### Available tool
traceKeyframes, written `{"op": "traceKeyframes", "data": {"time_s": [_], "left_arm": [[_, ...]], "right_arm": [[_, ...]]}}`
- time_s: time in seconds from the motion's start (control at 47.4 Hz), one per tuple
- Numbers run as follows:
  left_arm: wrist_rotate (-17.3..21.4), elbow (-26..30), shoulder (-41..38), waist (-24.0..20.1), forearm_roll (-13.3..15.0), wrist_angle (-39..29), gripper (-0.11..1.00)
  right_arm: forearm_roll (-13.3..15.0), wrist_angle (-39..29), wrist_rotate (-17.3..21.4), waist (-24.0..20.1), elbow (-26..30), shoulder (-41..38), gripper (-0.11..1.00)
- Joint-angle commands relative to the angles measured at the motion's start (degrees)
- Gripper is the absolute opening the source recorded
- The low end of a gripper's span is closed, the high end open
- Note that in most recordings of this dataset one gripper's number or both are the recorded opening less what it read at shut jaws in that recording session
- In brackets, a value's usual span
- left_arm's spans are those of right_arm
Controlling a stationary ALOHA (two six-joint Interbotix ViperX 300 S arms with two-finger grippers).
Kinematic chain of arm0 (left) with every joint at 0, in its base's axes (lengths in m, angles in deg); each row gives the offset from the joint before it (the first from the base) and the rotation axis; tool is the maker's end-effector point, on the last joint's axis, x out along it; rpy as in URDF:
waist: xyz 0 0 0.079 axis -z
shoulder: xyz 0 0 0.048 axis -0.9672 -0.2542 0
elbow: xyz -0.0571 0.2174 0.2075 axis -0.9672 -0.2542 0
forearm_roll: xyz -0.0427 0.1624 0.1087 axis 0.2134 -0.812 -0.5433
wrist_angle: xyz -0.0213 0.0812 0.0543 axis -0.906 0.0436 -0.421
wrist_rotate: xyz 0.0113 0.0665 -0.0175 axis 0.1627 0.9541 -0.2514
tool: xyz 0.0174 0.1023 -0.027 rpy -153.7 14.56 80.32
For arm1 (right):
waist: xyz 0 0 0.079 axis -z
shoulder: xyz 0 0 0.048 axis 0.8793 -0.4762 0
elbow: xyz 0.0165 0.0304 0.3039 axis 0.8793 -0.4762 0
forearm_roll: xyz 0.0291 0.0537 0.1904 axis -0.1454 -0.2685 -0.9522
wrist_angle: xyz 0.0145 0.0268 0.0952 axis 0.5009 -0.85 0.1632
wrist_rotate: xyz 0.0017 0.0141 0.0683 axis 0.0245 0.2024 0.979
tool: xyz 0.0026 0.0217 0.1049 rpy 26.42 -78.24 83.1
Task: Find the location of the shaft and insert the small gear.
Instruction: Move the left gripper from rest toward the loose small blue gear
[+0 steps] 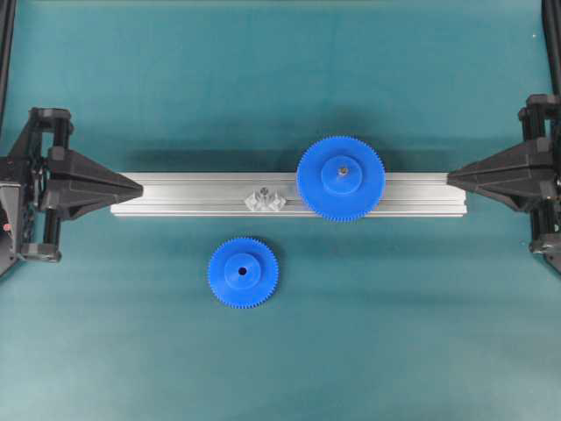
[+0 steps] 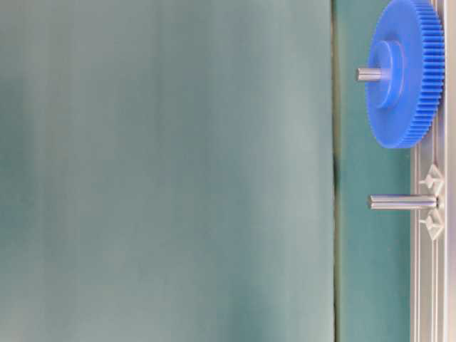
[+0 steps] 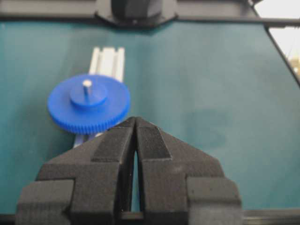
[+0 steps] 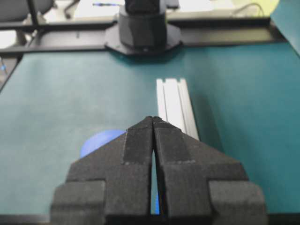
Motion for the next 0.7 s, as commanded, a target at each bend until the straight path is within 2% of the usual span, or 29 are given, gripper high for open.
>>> {"op": "traceKeyframes", "data": {"time_s": [0.0,0.105,0.274,0.675], "left_arm": [[-0.09,1.67,-0.09,0.26,-0.18,-2.02,0.00],[-0.18,2.11,-0.18,0.88,-0.18,-5.10,0.00],[-0.26,3.34,-1.05,1.67,-0.18,-8.53,0.00],[0.00,5.63,-7.82,3.25,-0.18,-11.07,0.00]], "right_arm": [[-0.09,-0.97,1.41,0.88,0.62,-0.44,-0.01],[-0.09,-3.60,2.99,1.49,0.70,-0.70,-0.01],[-0.09,-6.77,3.25,1.76,0.53,-0.70,-0.01],[-0.09,-10.28,3.34,3.16,0.53,-0.70,-0.01]]}}
